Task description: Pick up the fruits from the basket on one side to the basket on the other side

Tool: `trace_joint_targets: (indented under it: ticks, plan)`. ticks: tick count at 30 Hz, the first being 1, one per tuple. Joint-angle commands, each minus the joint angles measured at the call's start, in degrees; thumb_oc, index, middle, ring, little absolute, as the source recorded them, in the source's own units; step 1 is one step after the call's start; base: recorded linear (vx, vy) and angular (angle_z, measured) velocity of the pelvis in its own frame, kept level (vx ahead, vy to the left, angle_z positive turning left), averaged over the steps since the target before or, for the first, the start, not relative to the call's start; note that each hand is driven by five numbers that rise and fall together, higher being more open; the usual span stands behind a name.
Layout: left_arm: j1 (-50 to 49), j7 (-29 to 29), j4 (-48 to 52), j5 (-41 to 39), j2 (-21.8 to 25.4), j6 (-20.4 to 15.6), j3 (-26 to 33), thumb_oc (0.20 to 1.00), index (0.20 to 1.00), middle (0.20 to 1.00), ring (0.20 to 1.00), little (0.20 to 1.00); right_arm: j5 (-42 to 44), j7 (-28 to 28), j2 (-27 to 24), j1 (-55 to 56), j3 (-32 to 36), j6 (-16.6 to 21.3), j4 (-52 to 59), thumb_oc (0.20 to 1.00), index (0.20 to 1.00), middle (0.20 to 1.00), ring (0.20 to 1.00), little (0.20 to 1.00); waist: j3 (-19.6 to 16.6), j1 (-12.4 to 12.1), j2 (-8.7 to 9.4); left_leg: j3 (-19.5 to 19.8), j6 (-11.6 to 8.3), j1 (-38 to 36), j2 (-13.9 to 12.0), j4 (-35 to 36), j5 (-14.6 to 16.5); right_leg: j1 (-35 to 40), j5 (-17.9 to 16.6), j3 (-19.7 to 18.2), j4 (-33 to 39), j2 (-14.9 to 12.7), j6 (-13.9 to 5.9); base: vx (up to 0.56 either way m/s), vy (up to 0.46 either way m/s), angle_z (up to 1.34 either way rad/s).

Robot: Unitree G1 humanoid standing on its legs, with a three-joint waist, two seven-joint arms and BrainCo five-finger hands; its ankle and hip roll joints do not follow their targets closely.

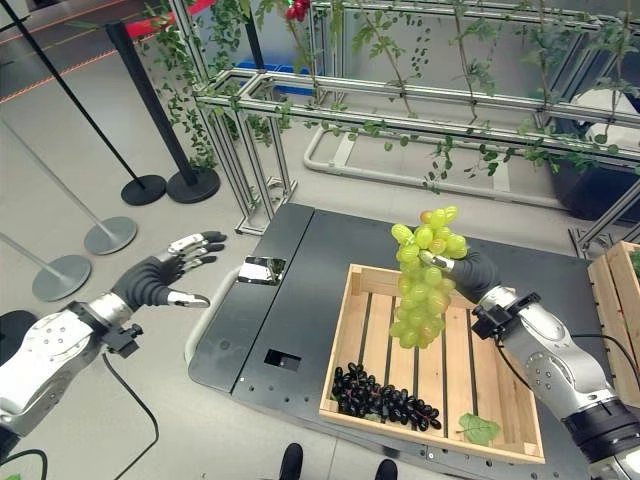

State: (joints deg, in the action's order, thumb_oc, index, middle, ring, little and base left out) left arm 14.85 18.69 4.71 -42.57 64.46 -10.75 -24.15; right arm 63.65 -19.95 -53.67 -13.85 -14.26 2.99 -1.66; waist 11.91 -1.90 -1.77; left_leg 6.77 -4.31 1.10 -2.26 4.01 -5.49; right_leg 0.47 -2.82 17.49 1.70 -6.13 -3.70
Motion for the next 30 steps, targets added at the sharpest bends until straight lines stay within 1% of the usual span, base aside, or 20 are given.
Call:
trace_joint_targets:
  ticks: [1, 2, 3, 4, 5, 6, 7, 8, 10, 11, 14, 18, 20, 24, 26, 29, 30]
  plan:
    - [3.25, 2.23, 0.67, -6.33, 1.61, -0.37, -0.69, 1.0, 1.0, 1.0, 1.0, 1.0, 1.02, -0.85, -2.72, -5.52, -2.85, 3.46, 4.99, 0.2, 0.2, 0.2, 0.2, 0.2, -3.91, 0.56, 3.66, -1.14, -0.14, -0.29, 1.46, -2.7, 3.82, 0.18, 3.06, -1.05, -5.2, -2.59, -5.26, 0.01, 0.005, -0.06]
    - [6.18, 3.29, 1.78, -7.85, 3.07, 0.71, -5.12, 1.0, 1.0, 1.0, 1.0, 1.0, 0.87, -0.42, -3.21, -6.82, -4.0, 3.87, 4.94, 0.2, 0.2, 0.2, 0.2, 0.2, -4.06, 0.91, 3.7, -1.41, -0.1, -0.49, 1.4, -2.61, 3.87, 0.17, 3.0, -1.2, -5.14, -2.56, -5.37, 0.0, 0.0, 0.0]
    - [6.54, 3.28, 1.67, -7.88, 3.06, 0.69, -5.46, 1.0, 1.0, 1.0, 1.0, 1.0, 0.87, -0.43, -3.19, -6.72, -3.85, 3.88, 4.91, 0.2, 0.2, 0.2, 0.2, 0.2, -4.03, 0.77, 3.74, -1.43, -0.1, -0.51, 1.39, -2.6, 3.88, 0.18, 3.0, -1.22, -5.15, -2.56, -5.37, 0.0, 0.0, 0.0]
    - [10.12, 3.45, 2.1, -8.19, 4.03, 1.01, -9.51, 1.0, 1.0, 1.0, 1.0, 1.0, 0.86, -0.09, -3.47, -8.1, -4.84, 4.39, 4.63, 0.2, 0.2, 0.2, 0.2, 0.2, -4.04, 1.12, 3.83, -1.55, -0.07, -0.55, 1.44, -2.57, 3.85, 0.13, 3.01, -1.37, -5.27, -2.52, -5.42, 0.0, 0.0, 0.0]
    - [12.34, 3.64, 2.29, -8.04, 4.53, 1.26, -11.94, 1.0, 1.0, 1.0, 1.0, 1.0, 0.73, 0.02, -3.88, -9.12, -5.57, 4.51, 4.82, 0.2, 0.2, 0.2, 0.2, 0.2, -4.08, 1.43, 3.82, -1.56, -0.09, -0.57, 1.43, -2.53, 3.83, 0.1, 3.03, -1.43, -5.34, -2.51, -5.43, 0.0, 0.0, 0.0]
    - [12.83, 3.62, 2.14, -8.08, 4.48, 1.23, -12.4, 1.0, 1.0, 1.0, 1.0, 1.0, 0.74, 0.01, -3.87, -8.96, -5.35, 4.51, 4.8, 0.2, 0.2, 0.2, 0.2, 0.2, -4.04, 1.26, 3.88, -1.56, -0.09, -0.59, 1.43, -2.53, 3.83, 0.11, 3.04, -1.43, -5.35, -2.51, -5.43, -0.01, 0.005, -0.03]
    - [16.88, 3.77, 2.66, -7.74, 4.8, 1.37, -16.78, 1.0, 1.0, 1.0, 1.0, 1.0, 0.79, 0.59, -3.93, -10.79, -6.19, 5.06, 4.19, 0.2, 0.2, 0.2, 0.2, 0.2, -4.09, 1.59, 3.98, -1.57, -0.1, -0.73, 1.34, -2.35, 3.82, 0.17, 2.96, -1.39, -5.37, -2.5, -5.52, 0.0, 0.003, -0.03]
    - [17.16, 3.76, 2.58, -7.77, 4.78, 1.35, -17.04, 1.0, 1.0, 1.0, 1.0, 1.0, 0.8, 0.58, -3.91, -10.72, -6.07, 5.07, 4.17, 0.2, 0.2, 0.2, 0.2, 0.2, -4.06, 1.5, 4.02, -1.57, -0.1, -0.74, 1.34, -2.34, 3.82, 0.19, 2.96, -1.39, -5.37, -2.5, -5.52, 0.0, 0.0, 0.0]
    - [21.52, 4.15, 3.94, -8.62, 5.39, 2.1, -21.68, 1.0, 1.0, 1.0, 1.0, 1.0, 0.73, 1.09, -4.3, -12.76, -7.13, 5.76, 3.87, 0.2, 0.2, 0.2, 0.2, 0.2, -4.25, 1.74, 4.13, -1.71, -0.09, -0.84, 1.32, -2.27, 3.88, 0.24, 2.8, -1.47, -5.1, -2.49, -5.64, 0.0, 0.0, 0.0]
    - [21.74, 4.14, 3.89, -8.65, 5.38, 2.09, -21.9, 1.0, 1.0, 1.0, 1.0, 1.0, 0.73, 1.08, -4.28, -12.7, -7.03, 5.77, 3.85, 0.2, 0.2, 0.2, 0.2, 0.2, -4.23, 1.67, 4.18, -1.71, -0.09, -0.84, 1.32, -2.27, 3.88, 0.24, 2.8, -1.47, -5.09, -2.49, -5.64, 0.0, 0.0, 0.0]
    - [26.63, 4.61, 4.76, -9.7, 4.72, 2.81, -26.92, 1.0, 1.0, 1.0, 1.0, 1.0, 0.63, 1.44, -4.22, -14.9, -8.53, 6.19, 3.92, 0.2, 0.2, 0.2, 0.2, 0.2, -4.35, 1.83, 4.36, -1.76, -0.06, -0.91, 1.34, -2.26, 3.96, 0.33, 2.72, -1.64, -4.9, -2.43, -5.71, 0.0, 0.0, 0.0]
    - [33.84, 5.33, 5.91, -12.23, 2.35, 4.18, -34.32, 1.0, 1.0, 1.0, 1.0, 1.0, 0.06, 2.1, -3.92, -17.21, -10.45, 6.5, 3.16, 0.2, 0.2, 0.2, 0.2, 0.2, -4.53, 2.08, 4.61, -1.66, -0.02, -1.03, 1.3, -2.21, 4.06, 0.36, 2.75, -1.83, -4.99, -2.37, -5.77, 0.0, 0.0, 0.0]
    - [36.11, 5.52, 6.1, -13.26, 0.5, 4.72, -36.76, 1.0, 1.0, 1.0, 1.0, 1.0, -0.33, 2.36, -3.38, -17.75, -11.09, 6.57, 3.42, 0.2, 0.2, 0.2, 0.2, 0.2, -4.58, 2.22, 4.79, -1.64, -0.03, -1.1, 1.3, -2.12, 4.08, 0.49, 2.75, -1.81, -4.95, -2.33, -5.8, 0.0, 0.0, 0.0]
    - [39.07, 5.35, 5.66, -13.94, -3.55, 5.37, -40.14, 1.0, 1.0, 1.0, 1.0, 1.0, -1.03, 2.76, -1.69, -19.16, -13.07, 6.45, 3.27, 0.2, 0.2, 0.2, 0.2, 0.2, -4.67, 2.3, 5.11, -1.65, 0.03, -1.16, 1.38, -2.03, 4.17, 0.57, 2.63, -1.76, -4.73, -2.32, -5.88, 0.0, 0.0, 0.0]
    - [39.98, 5.22, 5.52, -13.67, -5.38, 5.43, -41.04, 1.0, 1.0, 1.0, 1.0, 1.0, -1.23, 2.73, -0.77, -19.77, -14.23, 6.23, 3.39, 0.2, 0.2, 0.2, 0.2, 0.2, -4.75, 2.31, 5.23, -1.68, 0.1, -1.24, 1.42, -1.99, 4.22, 0.65, 2.58, -1.8, -4.71, -2.35, -5.87, 0.0, 0.0, 0.0]
    - [41.37, 4.88, 5.22, -11.95, -9.33, 5.06, -42.03, 1.0, 1.0, 1.0, 1.0, 1.0, -1.61, 2.2, 1.41, -20.53, -16.65, 5.57, 4.78, 0.2, 0.2, 0.2, 0.2, 0.2, -4.92, 2.38, 5.37, -1.82, 0.22, -1.31, 1.45, -2.03, 4.4, 0.62, 2.58, -1.93, -4.58, -2.32, -5.79, 0.0, 0.0, 0.0]
    - [41.4, 4.87, 5.21, -11.95, -9.34, 5.06, -42.06, 1.0, 1.0, 1.0, 1.0, 1.0, -1.61, 2.21, 1.41, -20.51, -16.62, 5.57, 4.79, 0.2, 0.2, 0.2, 0.2, 0.2, -4.92, 2.35, 5.38, -1.82, 0.22, -1.31, 1.45, -2.03, 4.4, 0.62, 2.58, -1.94, -4.58, -2.32, -5.79, 0.0, 0.0, 0.0]
